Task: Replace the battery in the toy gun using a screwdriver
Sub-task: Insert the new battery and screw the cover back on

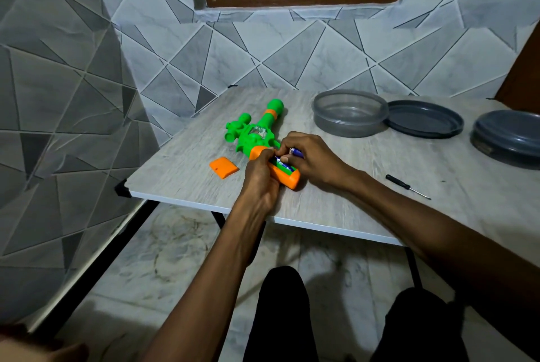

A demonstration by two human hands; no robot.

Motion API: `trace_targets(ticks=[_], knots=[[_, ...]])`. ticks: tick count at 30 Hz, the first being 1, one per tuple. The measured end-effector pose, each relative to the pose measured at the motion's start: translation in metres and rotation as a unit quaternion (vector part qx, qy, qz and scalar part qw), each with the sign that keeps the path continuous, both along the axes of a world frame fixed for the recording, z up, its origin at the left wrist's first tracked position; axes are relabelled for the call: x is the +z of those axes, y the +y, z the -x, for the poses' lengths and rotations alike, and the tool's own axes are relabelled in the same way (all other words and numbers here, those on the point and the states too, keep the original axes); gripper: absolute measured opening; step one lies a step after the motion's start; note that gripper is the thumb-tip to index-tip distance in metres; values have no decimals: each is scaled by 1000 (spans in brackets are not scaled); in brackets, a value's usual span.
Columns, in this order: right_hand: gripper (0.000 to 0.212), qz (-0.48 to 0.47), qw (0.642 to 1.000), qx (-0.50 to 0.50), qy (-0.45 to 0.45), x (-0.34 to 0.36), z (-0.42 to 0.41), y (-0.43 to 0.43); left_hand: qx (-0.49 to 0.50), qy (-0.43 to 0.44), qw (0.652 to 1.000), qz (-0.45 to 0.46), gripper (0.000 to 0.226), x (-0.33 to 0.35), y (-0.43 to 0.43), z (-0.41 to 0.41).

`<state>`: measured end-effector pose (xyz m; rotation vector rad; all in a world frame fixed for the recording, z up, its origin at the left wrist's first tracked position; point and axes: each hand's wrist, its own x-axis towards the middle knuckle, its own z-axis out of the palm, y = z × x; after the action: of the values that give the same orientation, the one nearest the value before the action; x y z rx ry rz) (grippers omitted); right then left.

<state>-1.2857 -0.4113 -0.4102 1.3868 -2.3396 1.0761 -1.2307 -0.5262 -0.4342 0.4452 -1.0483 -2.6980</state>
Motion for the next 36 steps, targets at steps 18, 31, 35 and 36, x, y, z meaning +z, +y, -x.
trace_targets(ticks=[18, 31, 35, 36], knots=[[14, -38, 999, 20, 26, 2, 2, -2, -5, 0, 1000, 20, 11, 6, 1, -8], [12, -44, 999, -22, -15, 6, -3, -3, -15, -2, 1000, 21, 32, 1, -5, 0], [4, -22, 998, -31, -44, 9, -7, -4, -14, 2, 1000, 14, 38, -1, -5, 2], [2, -18, 998, -28, -43, 9, -6, -5, -14, 8, 1000, 12, 38, -2, -5, 2]])
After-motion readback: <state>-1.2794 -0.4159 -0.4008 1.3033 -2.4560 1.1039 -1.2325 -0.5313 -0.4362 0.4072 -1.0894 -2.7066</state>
